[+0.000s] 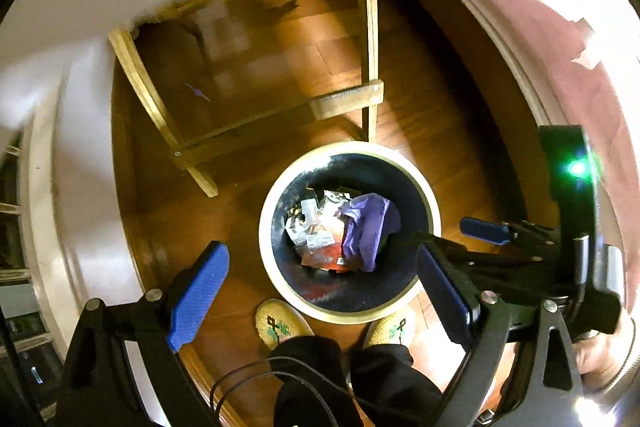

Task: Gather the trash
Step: 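Carry the bottle and purple bag down over the bin and open both tools, then raise both tools from the bin back toward the table, then grasp the green-and-beige snack box with the right tool while the left tool grasps the white paper bag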

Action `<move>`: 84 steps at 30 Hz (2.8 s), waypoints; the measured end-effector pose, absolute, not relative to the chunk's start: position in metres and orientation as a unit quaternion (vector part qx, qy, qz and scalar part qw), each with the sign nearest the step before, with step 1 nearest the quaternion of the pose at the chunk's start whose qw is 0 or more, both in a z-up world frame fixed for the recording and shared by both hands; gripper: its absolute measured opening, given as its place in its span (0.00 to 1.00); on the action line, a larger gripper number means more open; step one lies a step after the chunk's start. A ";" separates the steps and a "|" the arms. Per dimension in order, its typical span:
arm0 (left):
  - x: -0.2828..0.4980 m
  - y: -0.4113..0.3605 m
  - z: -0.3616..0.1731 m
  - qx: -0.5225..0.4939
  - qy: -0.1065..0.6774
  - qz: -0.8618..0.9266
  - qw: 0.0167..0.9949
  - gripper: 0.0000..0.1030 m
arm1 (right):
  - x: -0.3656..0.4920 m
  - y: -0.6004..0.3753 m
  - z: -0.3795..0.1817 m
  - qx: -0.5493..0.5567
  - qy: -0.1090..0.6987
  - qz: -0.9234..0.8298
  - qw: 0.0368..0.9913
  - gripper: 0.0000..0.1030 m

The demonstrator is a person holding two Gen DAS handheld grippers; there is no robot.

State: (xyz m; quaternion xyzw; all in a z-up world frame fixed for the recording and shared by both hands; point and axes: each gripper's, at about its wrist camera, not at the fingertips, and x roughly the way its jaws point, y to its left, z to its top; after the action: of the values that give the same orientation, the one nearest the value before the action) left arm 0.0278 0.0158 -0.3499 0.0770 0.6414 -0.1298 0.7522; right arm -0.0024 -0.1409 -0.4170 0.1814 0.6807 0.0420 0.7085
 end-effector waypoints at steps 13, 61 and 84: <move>0.011 0.020 -0.205 0.103 0.600 -0.132 0.782 0.91 | -0.020 -0.161 -0.275 0.197 0.650 0.035 0.733 0.64; 0.311 -0.009 0.085 0.185 0.468 -0.215 0.837 0.91 | 0.238 -0.199 -0.010 0.260 0.470 -0.095 0.838 0.91; 0.437 -0.063 -0.003 0.201 0.511 -0.331 0.768 0.91 | 0.314 -0.189 -0.098 0.204 0.554 -0.247 0.768 0.86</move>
State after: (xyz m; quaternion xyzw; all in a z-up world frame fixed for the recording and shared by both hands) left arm 0.4365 -0.0627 -0.0033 0.2006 0.5111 -0.3305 0.7676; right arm 0.3141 -0.1888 -0.0976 0.2037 0.5542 -0.2469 0.7684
